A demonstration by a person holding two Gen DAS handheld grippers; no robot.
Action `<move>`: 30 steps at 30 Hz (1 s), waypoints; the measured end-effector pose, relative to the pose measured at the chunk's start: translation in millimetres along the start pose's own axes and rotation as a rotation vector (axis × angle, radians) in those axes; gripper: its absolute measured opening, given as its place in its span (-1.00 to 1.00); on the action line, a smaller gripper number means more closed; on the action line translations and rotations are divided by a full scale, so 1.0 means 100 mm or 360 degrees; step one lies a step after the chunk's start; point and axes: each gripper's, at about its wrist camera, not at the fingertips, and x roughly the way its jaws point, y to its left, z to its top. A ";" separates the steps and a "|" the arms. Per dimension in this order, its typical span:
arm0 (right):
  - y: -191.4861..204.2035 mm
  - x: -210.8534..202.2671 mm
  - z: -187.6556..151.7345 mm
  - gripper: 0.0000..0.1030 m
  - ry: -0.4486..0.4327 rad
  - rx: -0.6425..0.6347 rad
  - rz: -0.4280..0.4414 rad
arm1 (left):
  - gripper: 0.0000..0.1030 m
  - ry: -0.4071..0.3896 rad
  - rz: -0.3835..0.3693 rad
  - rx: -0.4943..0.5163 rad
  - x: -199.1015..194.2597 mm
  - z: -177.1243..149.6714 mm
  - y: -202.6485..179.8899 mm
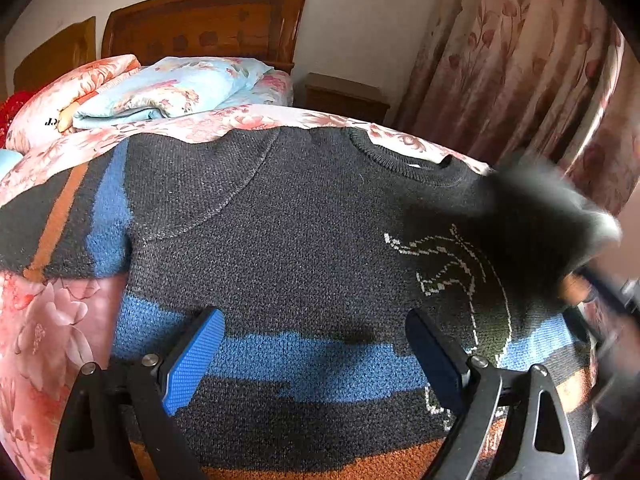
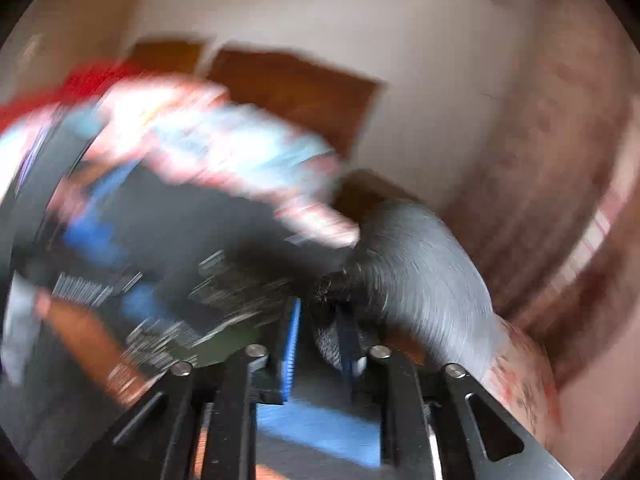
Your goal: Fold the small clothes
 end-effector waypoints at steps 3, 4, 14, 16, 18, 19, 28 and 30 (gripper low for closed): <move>0.20 0.07 -0.17 1.00 0.0076 -0.0051 0.0057 | 0.81 -0.0009 -0.0034 -0.0027 -0.02 0.00 0.04; 0.18 0.07 -0.22 1.00 0.0098 -0.0028 0.0069 | 0.81 -0.0009 -0.0043 -0.0033 -0.03 0.00 0.05; -0.52 -0.21 -0.75 1.00 0.0128 0.0522 0.0112 | 0.56 0.0009 -0.0355 0.0026 -0.17 0.12 -0.48; -0.65 -0.21 -0.79 1.00 0.0111 0.0641 0.0132 | 0.56 -0.0015 -0.0340 0.0142 -0.20 0.21 -0.80; -0.74 -0.21 -0.81 1.00 0.0078 0.0746 0.0155 | 0.56 -0.0009 -0.0255 0.0249 -0.14 0.33 -1.12; -0.77 -0.23 -0.83 1.00 0.0059 0.0781 0.0164 | 0.56 0.0021 -0.0201 0.0308 -0.07 0.38 -1.27; -0.93 -0.24 -0.93 1.00 -0.0038 0.1029 0.0156 | -0.81 0.0006 -0.0118 0.0299 0.15 0.49 -1.31; -0.95 -0.22 -0.95 1.00 -0.0049 0.1050 0.0161 | -0.79 -0.0098 -0.0432 -0.0008 -0.05 0.47 -0.90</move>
